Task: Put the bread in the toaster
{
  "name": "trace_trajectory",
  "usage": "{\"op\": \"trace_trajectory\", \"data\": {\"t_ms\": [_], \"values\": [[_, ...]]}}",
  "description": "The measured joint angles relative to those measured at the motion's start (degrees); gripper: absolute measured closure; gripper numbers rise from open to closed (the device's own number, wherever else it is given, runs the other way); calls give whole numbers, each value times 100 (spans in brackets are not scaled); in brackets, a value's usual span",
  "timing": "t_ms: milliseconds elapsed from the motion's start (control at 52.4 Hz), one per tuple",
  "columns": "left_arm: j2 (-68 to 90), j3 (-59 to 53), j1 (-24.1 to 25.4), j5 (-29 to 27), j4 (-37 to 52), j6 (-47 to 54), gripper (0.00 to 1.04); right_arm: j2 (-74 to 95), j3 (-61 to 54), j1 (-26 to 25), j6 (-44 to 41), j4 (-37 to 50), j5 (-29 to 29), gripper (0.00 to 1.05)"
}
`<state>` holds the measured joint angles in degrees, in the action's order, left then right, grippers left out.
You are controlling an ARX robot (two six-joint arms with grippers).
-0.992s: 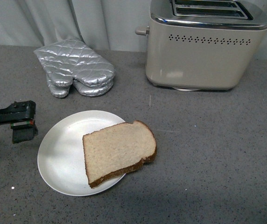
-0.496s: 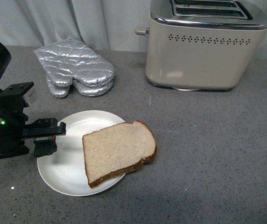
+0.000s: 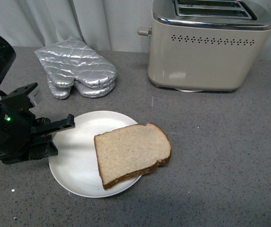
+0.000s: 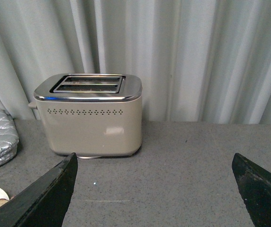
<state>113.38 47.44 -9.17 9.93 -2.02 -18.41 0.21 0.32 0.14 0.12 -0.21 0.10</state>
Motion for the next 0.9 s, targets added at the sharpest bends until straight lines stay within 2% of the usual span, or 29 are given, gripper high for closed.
{"op": "trace_trajectory", "data": {"t_ms": [248, 496, 630, 897], "values": [[-140, 592, -564, 455, -155, -363, 102, 0, 0, 0, 0, 0, 0, 10], [796, 2076, -1510, 623, -544, -824, 102, 0, 0, 0, 0, 0, 0, 10], [1344, 2815, -1858, 662, -826, -1049, 102, 0, 0, 0, 0, 0, -2, 10], [2026, 3799, -2214, 636, -1508, -1128, 102, 0, 0, 0, 0, 0, 0, 10]]}}
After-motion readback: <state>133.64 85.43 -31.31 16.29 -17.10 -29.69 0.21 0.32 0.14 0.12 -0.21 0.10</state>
